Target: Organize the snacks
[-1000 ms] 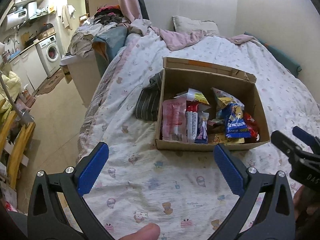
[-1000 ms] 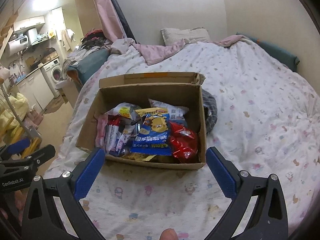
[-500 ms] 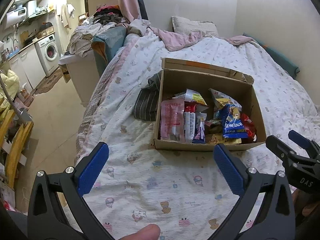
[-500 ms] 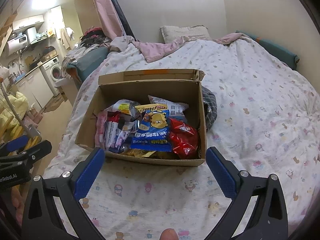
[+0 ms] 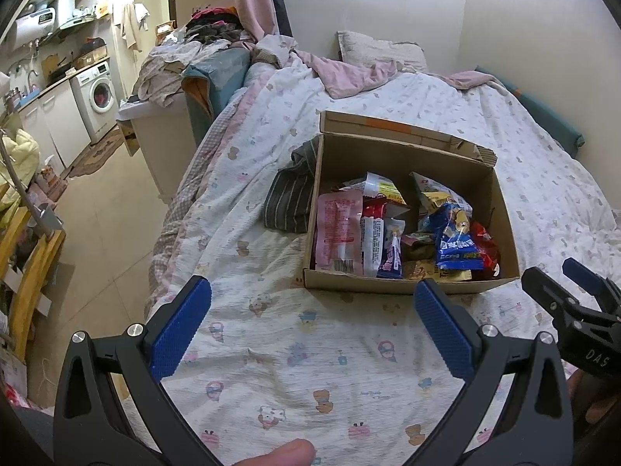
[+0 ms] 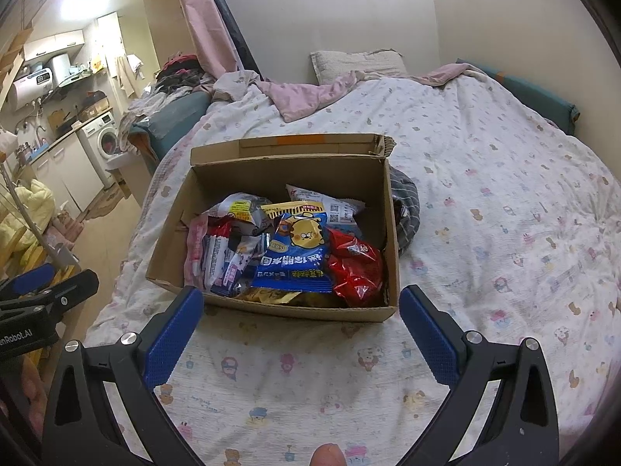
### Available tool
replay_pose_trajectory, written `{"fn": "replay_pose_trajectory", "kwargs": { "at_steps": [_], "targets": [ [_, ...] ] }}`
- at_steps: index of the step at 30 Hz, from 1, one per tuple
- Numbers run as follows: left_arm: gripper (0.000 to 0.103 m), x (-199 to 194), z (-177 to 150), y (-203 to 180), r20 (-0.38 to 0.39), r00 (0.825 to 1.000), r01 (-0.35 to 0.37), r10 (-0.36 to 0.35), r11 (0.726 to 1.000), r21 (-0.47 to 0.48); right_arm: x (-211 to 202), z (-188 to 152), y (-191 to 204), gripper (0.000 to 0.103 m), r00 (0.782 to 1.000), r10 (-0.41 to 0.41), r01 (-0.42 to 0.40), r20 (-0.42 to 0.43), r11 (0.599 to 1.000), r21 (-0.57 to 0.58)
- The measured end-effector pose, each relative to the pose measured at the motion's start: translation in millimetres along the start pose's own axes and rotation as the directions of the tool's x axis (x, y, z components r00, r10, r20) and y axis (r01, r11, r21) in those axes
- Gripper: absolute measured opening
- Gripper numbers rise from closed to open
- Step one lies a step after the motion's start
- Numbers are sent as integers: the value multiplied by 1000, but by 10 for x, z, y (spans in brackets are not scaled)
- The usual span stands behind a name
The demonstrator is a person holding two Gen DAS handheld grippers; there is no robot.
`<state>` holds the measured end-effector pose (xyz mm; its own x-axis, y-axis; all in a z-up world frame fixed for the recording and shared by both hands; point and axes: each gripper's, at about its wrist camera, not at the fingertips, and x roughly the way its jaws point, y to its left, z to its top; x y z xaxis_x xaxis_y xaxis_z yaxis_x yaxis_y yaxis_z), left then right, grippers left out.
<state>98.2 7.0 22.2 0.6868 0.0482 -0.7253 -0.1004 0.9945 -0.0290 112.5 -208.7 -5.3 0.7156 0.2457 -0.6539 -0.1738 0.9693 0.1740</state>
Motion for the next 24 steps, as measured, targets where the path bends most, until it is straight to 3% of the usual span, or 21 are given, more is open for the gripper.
{"fn": "replay_pose_trajectory", "kwargs": {
  "at_steps": [24],
  "targets": [
    [103, 13, -2, -2, -3, 1000, 5, -5, 1000, 2, 0, 4, -12, 103, 1000, -4, 4, 1, 1000, 2]
  ]
}}
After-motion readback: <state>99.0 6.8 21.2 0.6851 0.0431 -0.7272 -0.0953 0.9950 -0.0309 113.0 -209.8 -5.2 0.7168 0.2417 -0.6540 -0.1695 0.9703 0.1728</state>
